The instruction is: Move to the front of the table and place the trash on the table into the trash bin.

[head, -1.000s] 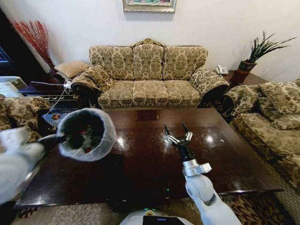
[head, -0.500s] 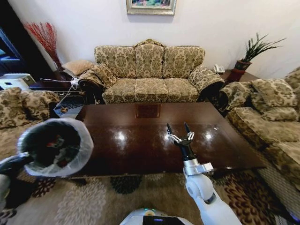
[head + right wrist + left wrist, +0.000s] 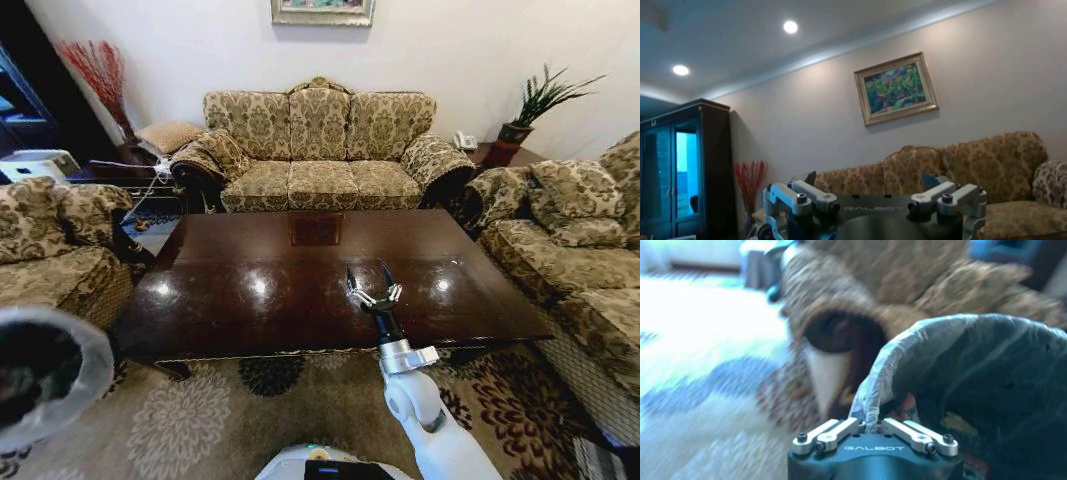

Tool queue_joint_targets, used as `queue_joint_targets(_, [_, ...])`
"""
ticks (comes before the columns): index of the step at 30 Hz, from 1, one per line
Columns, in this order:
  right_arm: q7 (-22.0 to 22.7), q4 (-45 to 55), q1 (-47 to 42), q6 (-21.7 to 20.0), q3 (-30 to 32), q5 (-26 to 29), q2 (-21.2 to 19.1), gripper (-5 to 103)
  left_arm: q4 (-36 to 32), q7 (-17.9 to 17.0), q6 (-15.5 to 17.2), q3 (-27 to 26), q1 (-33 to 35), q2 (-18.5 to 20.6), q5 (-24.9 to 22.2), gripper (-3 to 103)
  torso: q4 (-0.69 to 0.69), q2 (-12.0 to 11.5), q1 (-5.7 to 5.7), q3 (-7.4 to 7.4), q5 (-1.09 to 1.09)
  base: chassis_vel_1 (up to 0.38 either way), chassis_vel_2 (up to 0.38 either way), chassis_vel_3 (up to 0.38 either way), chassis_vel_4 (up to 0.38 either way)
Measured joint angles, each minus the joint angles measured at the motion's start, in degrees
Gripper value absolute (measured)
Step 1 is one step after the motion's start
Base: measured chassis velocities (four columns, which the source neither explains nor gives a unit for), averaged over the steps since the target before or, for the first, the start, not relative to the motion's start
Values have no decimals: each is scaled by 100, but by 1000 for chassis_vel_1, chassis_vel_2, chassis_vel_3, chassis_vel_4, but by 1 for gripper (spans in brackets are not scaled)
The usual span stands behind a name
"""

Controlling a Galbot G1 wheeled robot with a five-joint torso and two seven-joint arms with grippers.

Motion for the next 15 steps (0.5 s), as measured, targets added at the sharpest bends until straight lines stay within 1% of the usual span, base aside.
queue_joint_targets(1, [0,0,0,0,0,0,0,100,0,0,0,0,0,0,0,1,0,0,0,0,0,0,0,0,0])
queue_joint_targets(3, [8,1,-84,-5,47,-51,-28,100,335,84,-143,240,-80,-159,192,1,1,2,-7,-3,0,0,0,0,0])
queue_joint_targets(4, [8,1,-84,-5,47,-51,-28,100,335,84,-143,240,-80,-159,192,1,1,2,-7,-3,0,0,0,0,0])
queue_joint_targets(7, [71,53,-235,-46,108,-153,-21,100,912,204,-359,609,-185,-301,486,1,0,2,-5,-2,4,0,0,0,0])
queue_joint_targets(9, [94,79,-255,-76,119,-177,-10,100,1039,251,-400,685,-202,-325,566,1,-1,2,-4,-2,5,0,0,0,0])
queue_joint_targets(10, [139,128,-294,-126,144,-201,12,100,1260,322,-476,802,-225,-373,706,1,-2,2,-3,-2,-1,0,0,0,0])
queue_joint_targets(11, [213,198,-358,-183,171,-222,57,100,1584,415,-543,962,-265,-449,849,1,0,2,-2,0,-2,0,0,0,0])
queue_joint_targets(12, [261,228,-389,-212,185,-236,77,100,1809,495,-604,1063,-309,-492,874,1,1,2,-2,-1,2,0,0,0,0])
queue_joint_targets(13, [261,228,-389,-212,185,-236,77,100,1809,495,-604,1063,-309,-492,874,1,1,2,-2,-1,2,0,0,0,0])
queue_joint_targets(14, [296,251,-417,-240,187,-248,85,100,1991,524,-665,1141,-344,-515,875,1,0,2,-2,-1,2,0,0,0,0])
queue_joint_targets(15, [349,301,-466,-300,188,-264,84,100,2364,588,-739,1273,-406,-549,876,1,-1,2,-3,-1,-1,0,0,0,0])
